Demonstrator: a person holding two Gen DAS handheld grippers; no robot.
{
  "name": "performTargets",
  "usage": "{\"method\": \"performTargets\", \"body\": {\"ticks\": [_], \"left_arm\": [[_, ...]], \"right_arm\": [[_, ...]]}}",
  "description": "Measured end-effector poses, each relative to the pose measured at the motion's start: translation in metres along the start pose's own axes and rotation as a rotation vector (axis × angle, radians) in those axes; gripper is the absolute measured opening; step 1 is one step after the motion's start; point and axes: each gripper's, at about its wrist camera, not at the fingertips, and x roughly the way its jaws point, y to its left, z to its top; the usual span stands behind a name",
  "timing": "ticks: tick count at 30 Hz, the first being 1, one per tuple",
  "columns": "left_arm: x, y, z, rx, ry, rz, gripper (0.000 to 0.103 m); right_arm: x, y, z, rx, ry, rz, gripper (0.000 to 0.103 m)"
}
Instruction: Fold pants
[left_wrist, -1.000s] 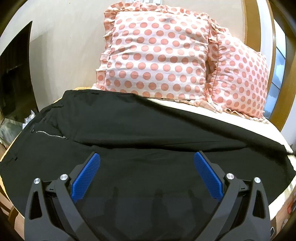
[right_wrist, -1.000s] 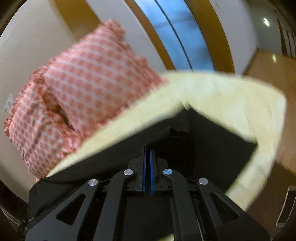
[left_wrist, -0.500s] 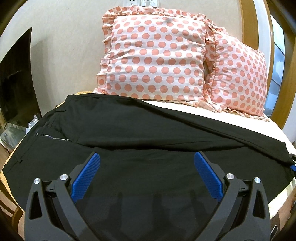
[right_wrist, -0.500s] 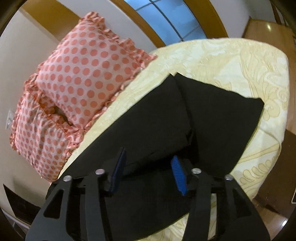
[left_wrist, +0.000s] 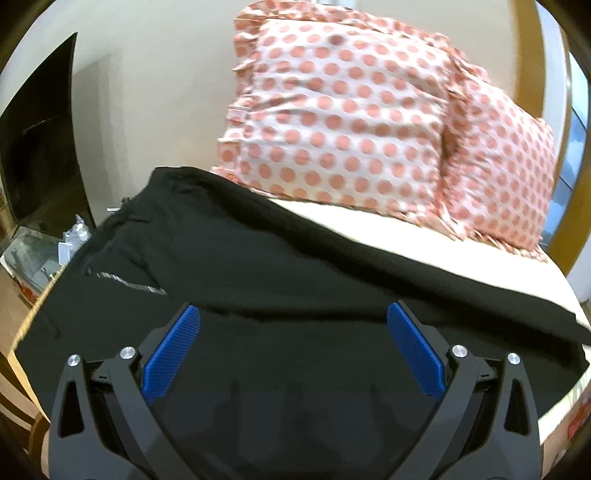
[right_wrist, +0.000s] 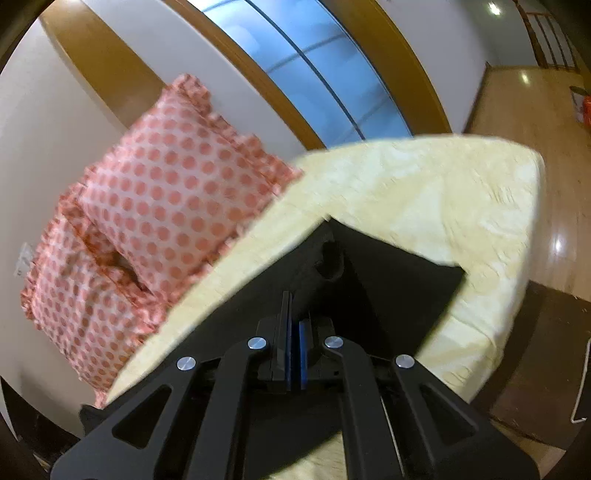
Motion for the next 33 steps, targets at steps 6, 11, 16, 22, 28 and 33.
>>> {"method": "performTargets", "body": {"ticks": [6,11,16,22,28,33], "left_arm": [[0.036,0.051,0.054,-0.103,-0.009,-0.011,0.101],[0.094,0.071,0.105,-0.149,0.098,0.057,0.101],[0.181,0.088,0.146,-0.249,0.271,0.075,0.099],[0.249,0.117,0.167,-0.395,0.360,0.180,0.083],[0.271,0.144,0.161,-0.455,0.401,0.228,0.030],[0.242,0.152,0.151,-0.466,0.361,0.170,0.009]], "right_arm": [[0.022,-0.019,-0.009,0.033,0.058,-0.019,0.003],[0.026,-0.017,-0.010,0.013,0.072,-0.020,0.003],[0.025,-0.019,-0.009,-0.001,0.084,-0.021,0.003],[0.026,-0.018,-0.009,-0.005,0.095,-0.022,0.003],[0.030,-0.015,-0.006,-0.028,0.094,-0.020,0.003],[0.029,-0.013,0.000,-0.041,0.082,-0.008,0.003]]}}
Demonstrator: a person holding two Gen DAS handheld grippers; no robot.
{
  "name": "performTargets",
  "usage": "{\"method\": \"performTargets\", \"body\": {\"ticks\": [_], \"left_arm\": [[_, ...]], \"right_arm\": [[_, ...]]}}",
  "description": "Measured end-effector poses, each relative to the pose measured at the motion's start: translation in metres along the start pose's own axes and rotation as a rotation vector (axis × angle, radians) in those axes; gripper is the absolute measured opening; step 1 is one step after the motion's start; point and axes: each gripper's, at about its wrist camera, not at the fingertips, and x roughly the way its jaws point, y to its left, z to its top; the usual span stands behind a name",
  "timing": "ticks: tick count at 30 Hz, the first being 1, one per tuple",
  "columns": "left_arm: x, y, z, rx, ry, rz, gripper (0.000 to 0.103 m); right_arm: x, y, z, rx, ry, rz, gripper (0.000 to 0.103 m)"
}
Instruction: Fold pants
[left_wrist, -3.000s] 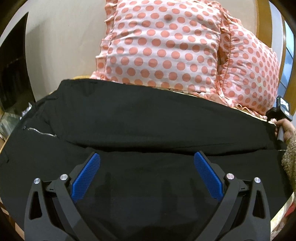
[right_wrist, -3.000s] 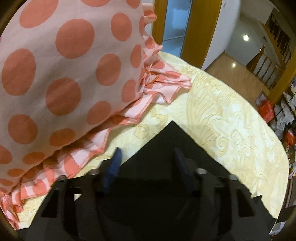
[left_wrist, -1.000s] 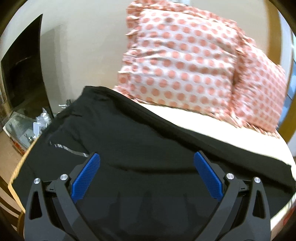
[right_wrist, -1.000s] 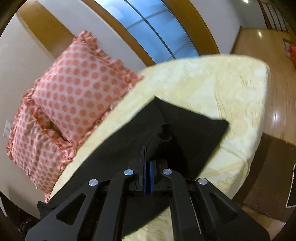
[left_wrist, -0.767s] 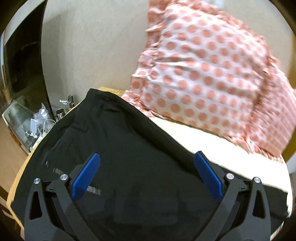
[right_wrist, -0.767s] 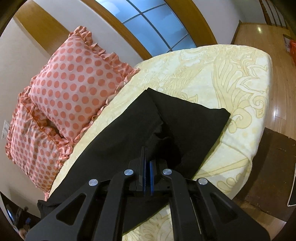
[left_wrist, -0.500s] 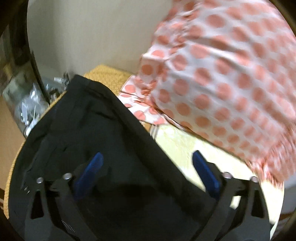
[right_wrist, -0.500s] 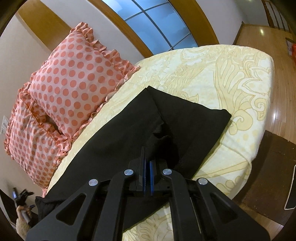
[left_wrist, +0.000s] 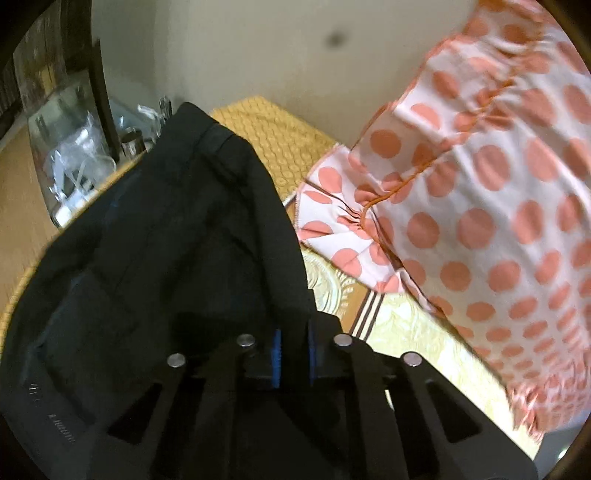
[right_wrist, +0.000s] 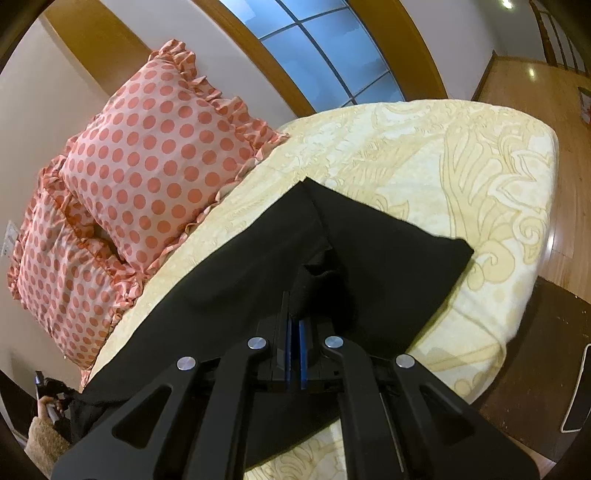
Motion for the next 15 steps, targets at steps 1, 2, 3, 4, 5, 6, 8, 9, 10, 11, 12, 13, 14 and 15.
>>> {"method": "performTargets", "body": {"ticks": [1,2,3,4,5,6,8,9,10,11,12,13,14,15], "left_arm": [[-0.014,0.001,-0.005,0.028,-0.023,0.001,0.008],[-0.028,0.004,-0.010,0.053,-0.044,-0.003,0.008],[-0.043,0.007,-0.017,0.075,-0.061,-0.014,0.007],[-0.064,0.012,-0.026,0.097,-0.081,-0.038,0.007],[-0.078,0.019,-0.032,0.110,-0.096,-0.053,0.007],[-0.101,0.029,-0.046,0.128,-0.122,-0.065,0.007],[-0.131,0.047,-0.064,0.148,-0.155,-0.079,0.007],[-0.145,0.056,-0.075,0.152,-0.169,-0.085,0.007],[-0.160,0.070,-0.092,0.153,-0.184,-0.087,0.007],[-0.171,0.079,-0.106,0.155,-0.192,-0.087,0.007],[-0.179,0.091,-0.121,0.155,-0.198,-0.086,0.007],[-0.187,0.106,-0.141,0.148,-0.200,-0.081,0.007],[-0.189,0.118,-0.155,0.141,-0.197,-0.074,0.007],[-0.190,0.130,-0.172,0.133,-0.189,-0.065,0.007]], "right_arm": [[-0.001,0.000,0.002,-0.004,-0.004,0.001,0.003],[-0.001,0.001,0.005,-0.010,-0.010,0.001,0.003],[-0.001,0.002,0.010,-0.018,-0.017,0.002,0.003],[-0.001,0.003,0.013,-0.022,-0.022,0.006,0.003],[-0.001,0.003,0.018,-0.020,-0.027,0.012,0.003],[-0.001,0.003,0.022,-0.014,-0.031,0.021,0.003],[-0.003,0.002,0.031,-0.001,-0.040,0.043,0.003],[-0.004,0.002,0.034,-0.001,-0.044,0.043,0.003],[-0.005,0.002,0.036,-0.004,-0.048,0.039,0.003],[-0.008,0.001,0.037,-0.007,-0.055,0.032,0.003],[-0.009,0.000,0.038,-0.007,-0.058,0.028,0.003],[-0.010,-0.003,0.039,-0.001,-0.063,0.021,0.003],[-0.011,-0.005,0.039,0.003,-0.063,0.018,0.003],[-0.012,-0.008,0.039,0.012,-0.063,0.012,0.003]]}}
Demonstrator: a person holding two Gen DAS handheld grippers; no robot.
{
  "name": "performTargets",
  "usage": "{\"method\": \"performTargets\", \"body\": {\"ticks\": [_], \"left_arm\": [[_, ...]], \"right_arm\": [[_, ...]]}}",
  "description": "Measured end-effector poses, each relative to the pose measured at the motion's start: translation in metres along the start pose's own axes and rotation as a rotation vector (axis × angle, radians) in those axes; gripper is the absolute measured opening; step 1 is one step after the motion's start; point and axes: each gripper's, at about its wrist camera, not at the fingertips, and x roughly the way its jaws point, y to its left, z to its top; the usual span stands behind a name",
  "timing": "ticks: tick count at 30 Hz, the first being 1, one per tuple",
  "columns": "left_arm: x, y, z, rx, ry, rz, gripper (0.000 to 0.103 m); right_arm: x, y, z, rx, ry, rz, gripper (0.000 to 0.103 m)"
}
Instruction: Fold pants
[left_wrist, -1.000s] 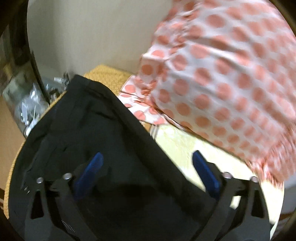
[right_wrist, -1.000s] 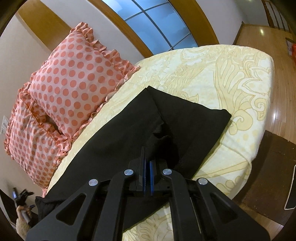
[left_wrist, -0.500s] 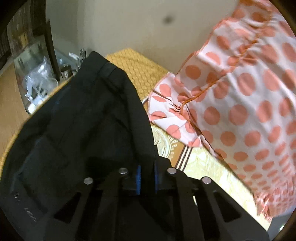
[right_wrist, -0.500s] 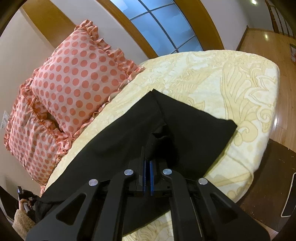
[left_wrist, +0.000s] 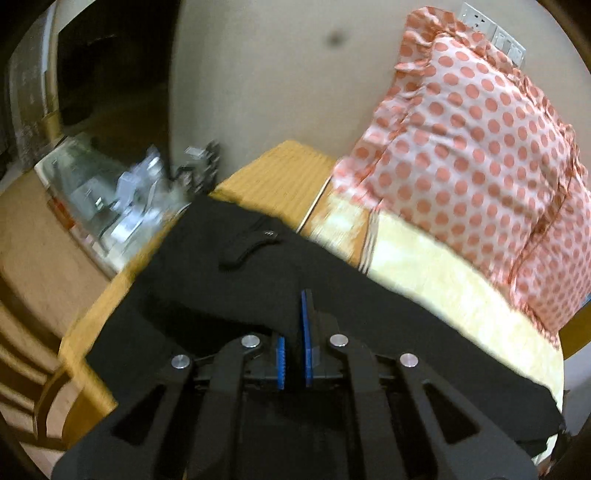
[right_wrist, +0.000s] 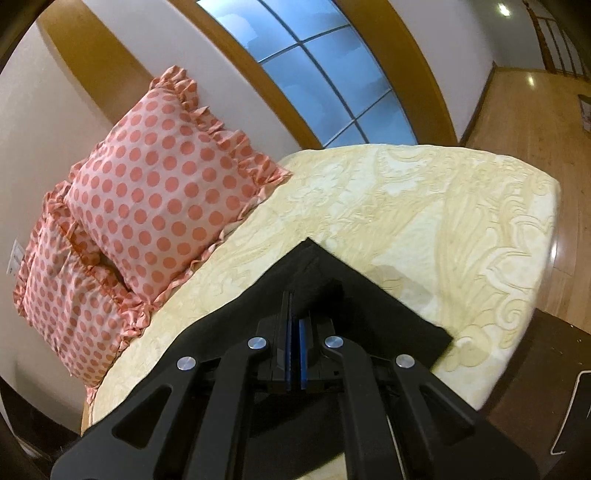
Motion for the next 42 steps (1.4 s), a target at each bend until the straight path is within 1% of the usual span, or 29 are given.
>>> {"method": "performTargets", "body": {"ticks": [2,5,7,9,11,13,15,17,20,22,25,27,30,31,33,35,37,39,42], "left_arm": [[-0.002,0.016,-0.027,-0.012,0.013,0.006,0.006],[-0.001,0.031,-0.058,-0.036,0.024,0.027,0.006],[-0.005,0.039,-0.072,-0.056,0.027,0.026,0.006],[-0.008,0.042,-0.080,-0.073,0.023,0.015,0.006],[-0.011,0.048,-0.090,-0.076,0.018,0.010,0.006],[-0.006,0.052,-0.098,-0.087,0.038,0.017,0.006],[-0.004,0.057,-0.105,-0.105,0.050,0.011,0.006],[-0.007,0.059,-0.107,-0.108,0.043,0.002,0.006],[-0.005,0.062,-0.106,-0.120,0.052,-0.008,0.007],[-0.005,0.061,-0.107,-0.117,0.048,-0.003,0.007],[-0.005,0.059,-0.107,-0.103,0.043,0.001,0.007],[-0.006,0.060,-0.105,-0.104,0.047,-0.006,0.006],[-0.010,0.059,-0.101,-0.084,0.033,-0.004,0.006],[-0.011,0.059,-0.099,-0.077,0.031,-0.002,0.006],[-0.011,0.059,-0.099,-0.078,0.033,-0.001,0.006],[-0.012,0.059,-0.098,-0.077,0.032,-0.003,0.006],[-0.014,0.061,-0.095,-0.073,0.023,-0.009,0.006],[-0.011,0.064,-0.095,-0.079,0.031,-0.008,0.006],[-0.002,0.065,-0.105,-0.064,0.044,0.013,0.006]], "right_arm": [[-0.001,-0.004,0.000,0.006,0.002,-0.006,0.003],[-0.003,-0.006,-0.001,0.014,0.007,-0.007,0.003],[-0.008,-0.008,0.001,0.029,0.003,0.005,0.003],[-0.017,-0.008,0.005,0.038,-0.013,0.028,0.003],[-0.021,-0.006,0.007,0.024,-0.025,0.014,0.003],[-0.017,-0.010,0.007,0.023,-0.005,-0.031,0.003],[-0.012,-0.021,0.005,0.078,0.026,-0.030,0.003],[-0.012,-0.027,0.002,0.096,0.040,-0.035,0.003],[-0.005,-0.031,-0.003,0.081,0.078,-0.074,0.003],[-0.001,-0.037,-0.006,0.103,0.091,-0.073,0.003],[-0.004,-0.039,-0.010,0.098,0.092,-0.084,0.003],[-0.012,-0.037,-0.011,0.098,0.077,-0.072,0.003],[-0.019,-0.033,-0.010,0.054,0.061,-0.091,0.003],[-0.017,-0.034,-0.011,0.046,0.072,-0.104,0.003],[-0.012,-0.041,-0.015,0.079,0.100,-0.108,0.003],[-0.012,-0.043,-0.018,0.086,0.098,-0.106,0.003],[-0.011,-0.041,-0.018,0.068,0.098,-0.111,0.003],[-0.007,-0.040,-0.016,0.059,0.107,-0.106,0.003],[-0.001,-0.039,-0.016,0.025,0.114,-0.120,0.003]]}}
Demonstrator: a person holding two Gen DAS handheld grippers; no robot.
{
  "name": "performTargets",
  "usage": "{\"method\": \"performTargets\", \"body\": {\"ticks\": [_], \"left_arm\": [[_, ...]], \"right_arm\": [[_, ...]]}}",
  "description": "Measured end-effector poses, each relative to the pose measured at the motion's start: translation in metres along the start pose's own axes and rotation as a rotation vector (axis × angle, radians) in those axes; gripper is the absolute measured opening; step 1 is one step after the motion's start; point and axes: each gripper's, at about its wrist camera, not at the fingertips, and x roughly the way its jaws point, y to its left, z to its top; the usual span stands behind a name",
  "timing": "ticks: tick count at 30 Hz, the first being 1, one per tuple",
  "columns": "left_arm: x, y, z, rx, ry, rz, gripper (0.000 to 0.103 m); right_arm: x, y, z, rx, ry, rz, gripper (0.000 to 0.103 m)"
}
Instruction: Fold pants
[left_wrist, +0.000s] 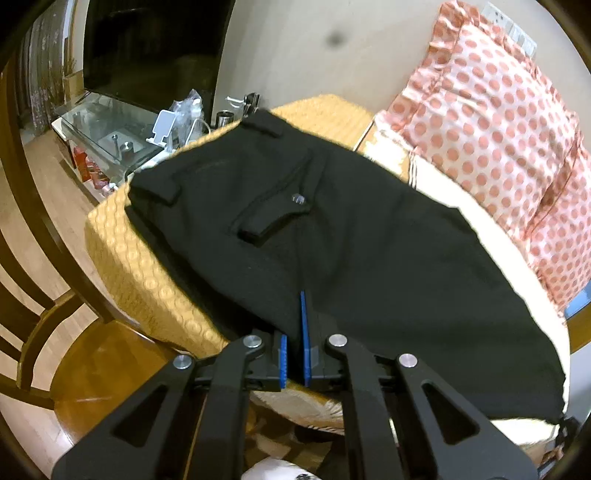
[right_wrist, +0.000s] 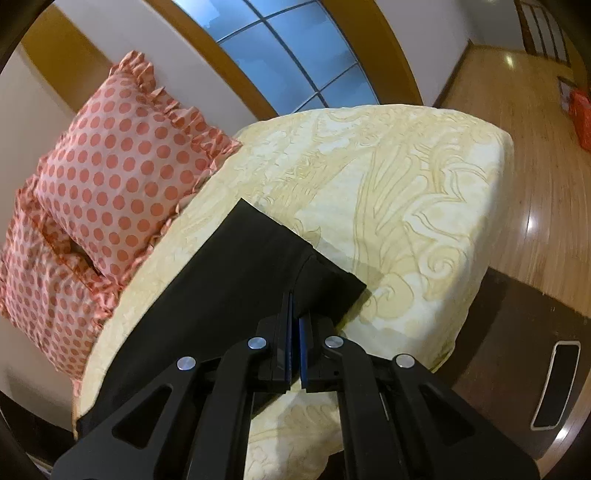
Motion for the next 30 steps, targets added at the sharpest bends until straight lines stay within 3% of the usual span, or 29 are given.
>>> {"method": "performTargets", "body": {"ticks": [3,5,6,7,8,9,11,12,15,19,26,30], "left_arm": [[-0.001,-0.003,-0.007,0.031,-0.030,0.020,0.008],[-0.005,-0.005,-0.008,0.058,-0.044,0.043,0.017],[-0.010,-0.006,-0.009,0.066,-0.051,0.052,0.022],[-0.015,-0.007,-0.009,0.071,-0.066,0.058,0.030],[-0.022,-0.007,-0.010,0.075,-0.090,0.061,0.032],[-0.028,-0.008,-0.011,0.082,-0.108,0.062,0.033],[-0.042,-0.017,-0.015,0.108,-0.152,0.063,0.043],[-0.047,-0.022,-0.017,0.124,-0.173,0.063,0.045],[-0.054,-0.046,-0.022,0.193,-0.202,0.037,0.049],[-0.053,-0.087,-0.030,0.309,-0.223,-0.034,0.060],[-0.013,-0.136,-0.050,0.373,-0.134,-0.170,0.062],[-0.002,-0.150,-0.059,0.420,-0.135,-0.165,0.064]], "right_arm": [[-0.002,0.004,-0.002,-0.041,-0.001,-0.029,0.005],[-0.010,0.004,-0.003,-0.043,-0.006,-0.038,0.017],[-0.019,0.001,-0.002,-0.038,-0.032,-0.037,0.035],[-0.025,-0.001,-0.001,-0.032,-0.056,-0.043,0.065],[-0.032,-0.003,0.001,-0.026,-0.091,-0.056,0.077],[-0.039,-0.005,0.003,-0.030,-0.128,-0.060,0.078],[-0.042,-0.007,0.007,-0.041,-0.143,-0.076,0.072],[-0.040,-0.008,0.008,-0.040,-0.134,-0.074,0.062],[-0.025,-0.011,0.007,-0.023,-0.078,-0.054,0.051],[-0.016,-0.007,-0.001,-0.045,-0.069,-0.090,0.049],[-0.013,0.004,-0.013,-0.082,-0.046,-0.036,0.039],[-0.007,0.001,-0.014,-0.047,-0.050,0.024,0.026]]}}
